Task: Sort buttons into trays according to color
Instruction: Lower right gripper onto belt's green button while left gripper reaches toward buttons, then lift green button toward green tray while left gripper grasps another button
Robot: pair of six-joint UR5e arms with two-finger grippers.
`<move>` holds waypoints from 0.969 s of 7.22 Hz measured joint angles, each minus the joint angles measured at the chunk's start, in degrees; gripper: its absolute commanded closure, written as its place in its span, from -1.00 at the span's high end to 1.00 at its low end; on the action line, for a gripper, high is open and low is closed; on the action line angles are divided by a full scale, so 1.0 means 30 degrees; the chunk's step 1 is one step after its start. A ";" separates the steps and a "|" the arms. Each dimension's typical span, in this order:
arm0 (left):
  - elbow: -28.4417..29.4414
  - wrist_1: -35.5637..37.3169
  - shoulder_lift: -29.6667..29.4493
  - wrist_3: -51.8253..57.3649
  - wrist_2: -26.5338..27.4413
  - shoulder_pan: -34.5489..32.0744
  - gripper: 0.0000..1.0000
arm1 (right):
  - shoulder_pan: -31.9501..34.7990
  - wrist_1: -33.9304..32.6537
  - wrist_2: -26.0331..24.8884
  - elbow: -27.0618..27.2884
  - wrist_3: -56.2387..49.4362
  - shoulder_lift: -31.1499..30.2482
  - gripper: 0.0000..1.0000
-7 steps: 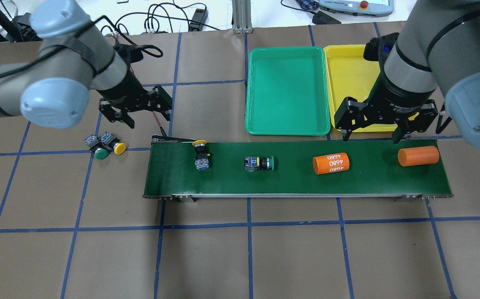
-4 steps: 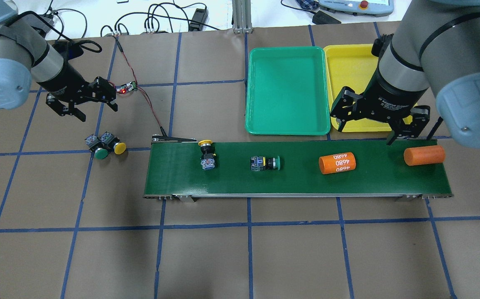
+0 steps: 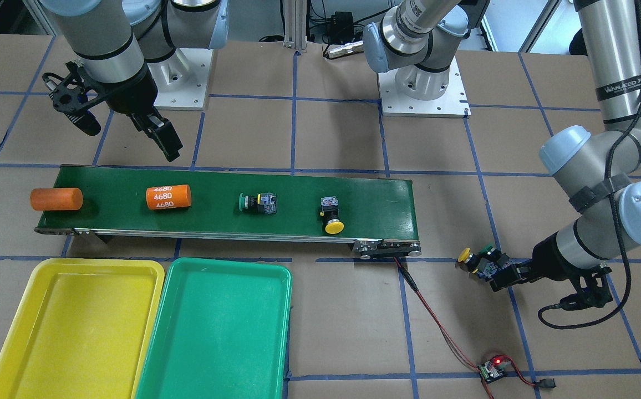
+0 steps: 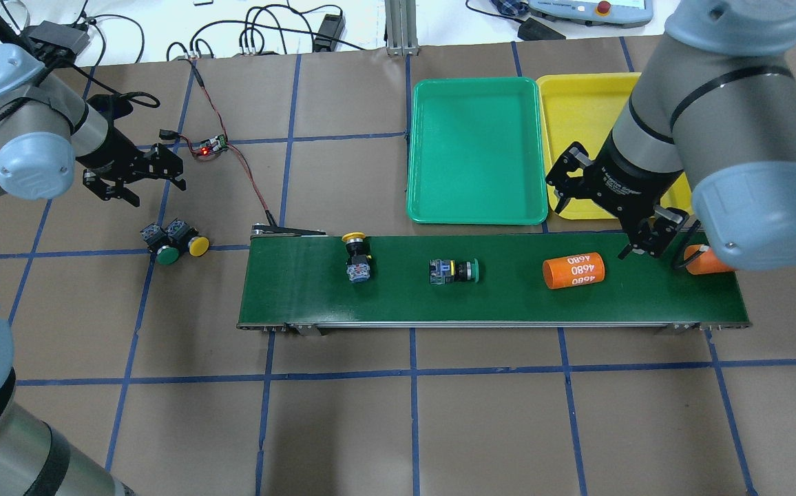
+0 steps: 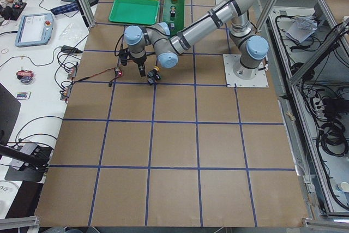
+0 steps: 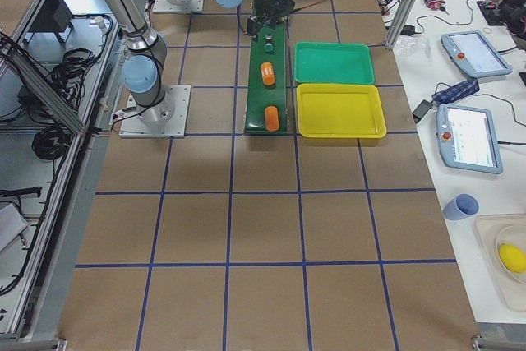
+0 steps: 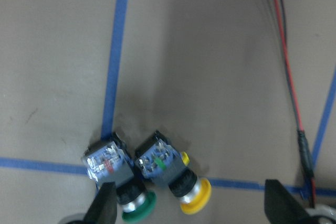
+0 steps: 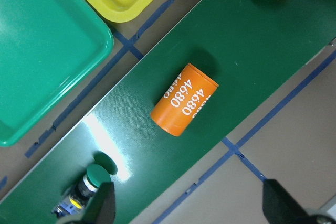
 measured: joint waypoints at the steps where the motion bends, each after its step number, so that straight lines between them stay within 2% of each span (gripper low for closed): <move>1: -0.0182 0.0304 -0.0313 -0.0950 0.0020 0.0185 1.00 | 0.0239 -0.0837 -0.0006 0.0350 0.1741 0.0461 1.00; 5: -0.1079 0.0586 -0.0648 -0.2225 0.0219 0.1031 1.00 | 0.3002 -0.4252 -0.0225 0.0592 0.7080 0.3339 1.00; 7: -0.1529 0.1102 -0.0706 -0.2351 0.1018 0.1069 1.00 | 0.3438 -0.4900 -0.0072 0.0731 0.8303 0.4056 1.00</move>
